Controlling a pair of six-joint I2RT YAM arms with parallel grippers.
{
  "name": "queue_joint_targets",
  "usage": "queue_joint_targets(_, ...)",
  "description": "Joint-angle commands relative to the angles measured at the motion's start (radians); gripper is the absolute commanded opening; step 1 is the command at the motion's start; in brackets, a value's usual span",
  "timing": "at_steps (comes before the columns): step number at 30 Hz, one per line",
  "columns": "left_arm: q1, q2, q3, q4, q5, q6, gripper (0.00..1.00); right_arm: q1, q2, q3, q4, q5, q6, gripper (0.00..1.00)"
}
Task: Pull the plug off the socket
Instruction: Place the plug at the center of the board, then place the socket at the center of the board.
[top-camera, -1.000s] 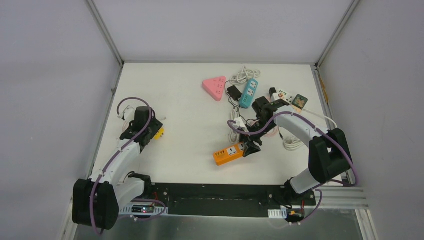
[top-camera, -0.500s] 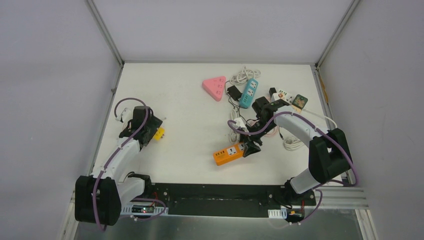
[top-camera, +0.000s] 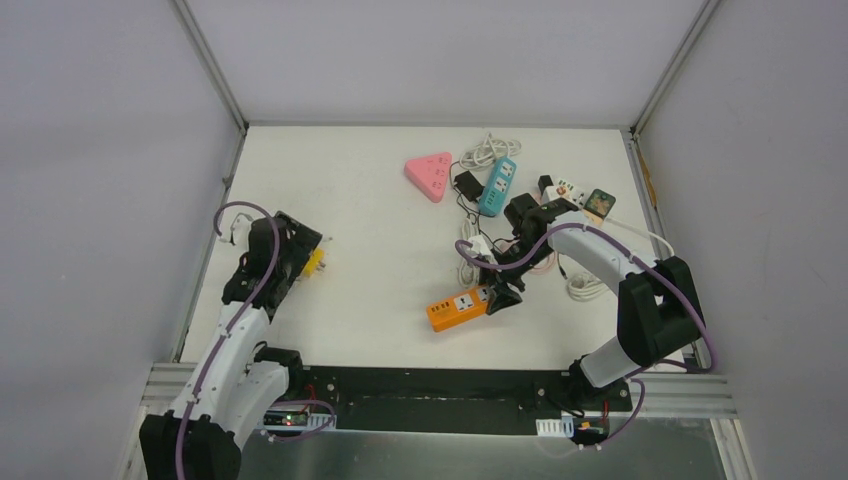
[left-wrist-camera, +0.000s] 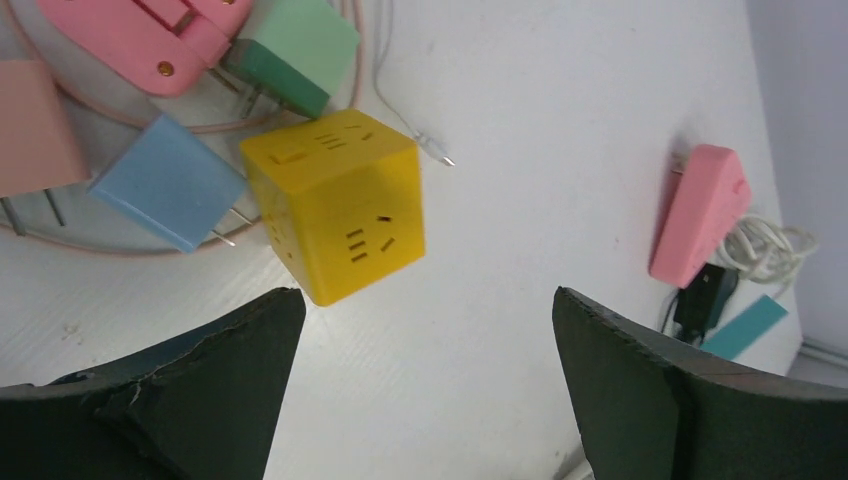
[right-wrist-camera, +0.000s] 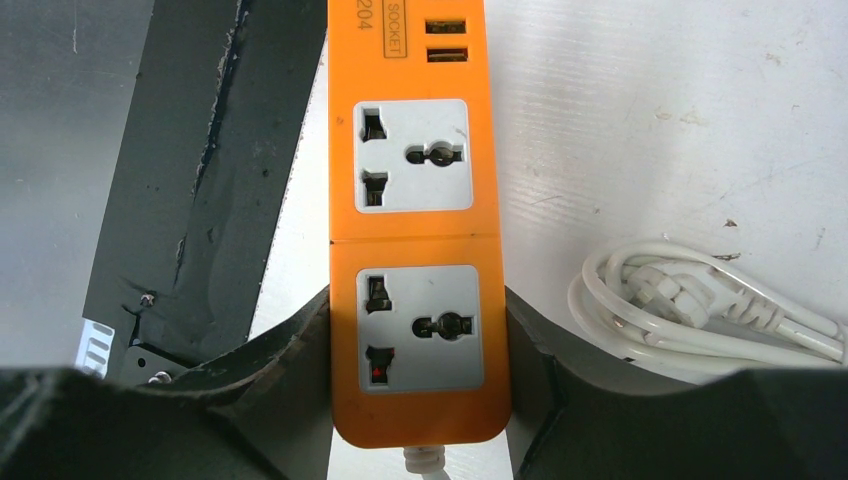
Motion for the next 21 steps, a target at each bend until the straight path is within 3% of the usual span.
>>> queue_joint_targets(1,0.006,-0.090,0.054,-0.017,0.157,0.069,0.99,-0.006,-0.040,0.051,-0.052,-0.053,-0.022,0.00)
queue_joint_targets(5,0.002,-0.127,0.048,0.081,0.389,0.156,0.99,-0.010,-0.049,0.064,-0.068,-0.061,-0.023,0.00)
queue_joint_targets(10,-0.100,-0.096,-0.074,0.571,0.752,0.187,0.91,-0.044,-0.079,0.091,-0.114,-0.096,-0.027,0.00)
queue_joint_targets(16,-0.471,0.010,-0.068,0.786,0.670,0.410,0.91,-0.123,-0.102,0.143,-0.235,-0.201,-0.092,0.00)
queue_joint_targets(21,-0.639,0.107,-0.080,0.961,0.620,0.562,0.92,-0.164,-0.102,0.176,-0.313,-0.252,-0.136,0.00)
